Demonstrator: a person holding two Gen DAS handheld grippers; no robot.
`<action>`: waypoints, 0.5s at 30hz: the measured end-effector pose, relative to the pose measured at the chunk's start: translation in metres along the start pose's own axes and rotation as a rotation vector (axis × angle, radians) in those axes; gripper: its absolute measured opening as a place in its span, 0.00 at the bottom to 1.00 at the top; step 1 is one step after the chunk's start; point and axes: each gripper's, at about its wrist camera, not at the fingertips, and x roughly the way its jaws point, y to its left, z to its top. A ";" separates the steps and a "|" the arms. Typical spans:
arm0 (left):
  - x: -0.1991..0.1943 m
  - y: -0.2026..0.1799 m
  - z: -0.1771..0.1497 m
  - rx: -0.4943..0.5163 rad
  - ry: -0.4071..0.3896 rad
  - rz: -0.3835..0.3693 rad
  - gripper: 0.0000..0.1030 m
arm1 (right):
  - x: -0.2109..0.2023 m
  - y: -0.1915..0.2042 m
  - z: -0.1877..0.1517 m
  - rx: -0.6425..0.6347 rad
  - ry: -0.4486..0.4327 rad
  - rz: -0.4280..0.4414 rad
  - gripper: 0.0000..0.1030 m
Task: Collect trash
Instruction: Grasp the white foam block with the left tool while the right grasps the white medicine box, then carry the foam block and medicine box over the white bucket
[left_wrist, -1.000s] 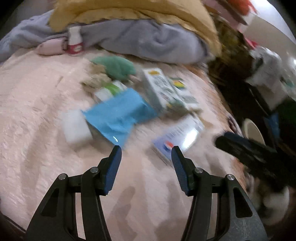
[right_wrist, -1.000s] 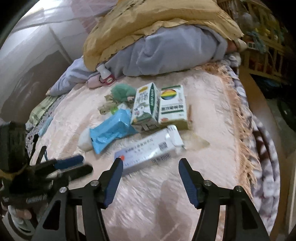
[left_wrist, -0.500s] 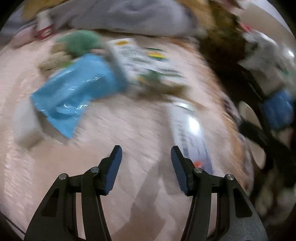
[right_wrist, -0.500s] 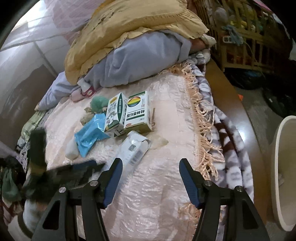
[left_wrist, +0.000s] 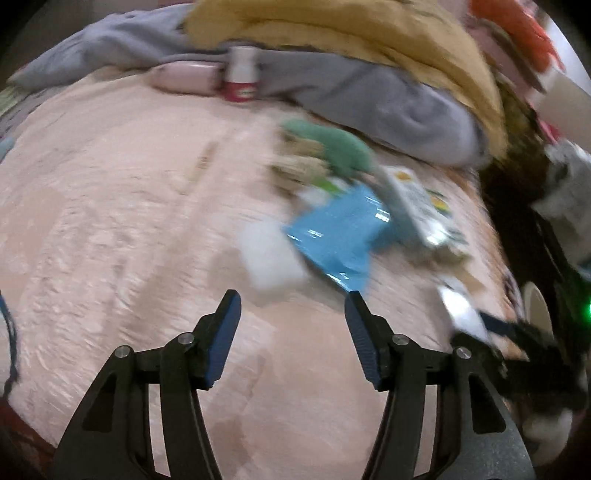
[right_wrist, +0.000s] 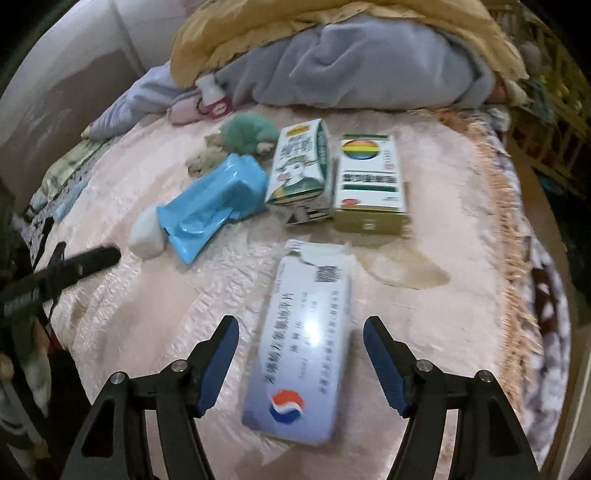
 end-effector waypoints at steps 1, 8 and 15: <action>0.006 0.003 0.003 -0.018 0.000 0.015 0.58 | 0.003 0.002 0.001 -0.009 0.003 -0.003 0.66; 0.055 0.005 0.021 -0.041 0.045 0.084 0.57 | 0.011 0.003 -0.005 -0.068 -0.024 -0.061 0.52; 0.039 0.009 0.012 -0.068 0.039 0.006 0.32 | -0.010 -0.001 -0.013 -0.077 -0.081 -0.032 0.48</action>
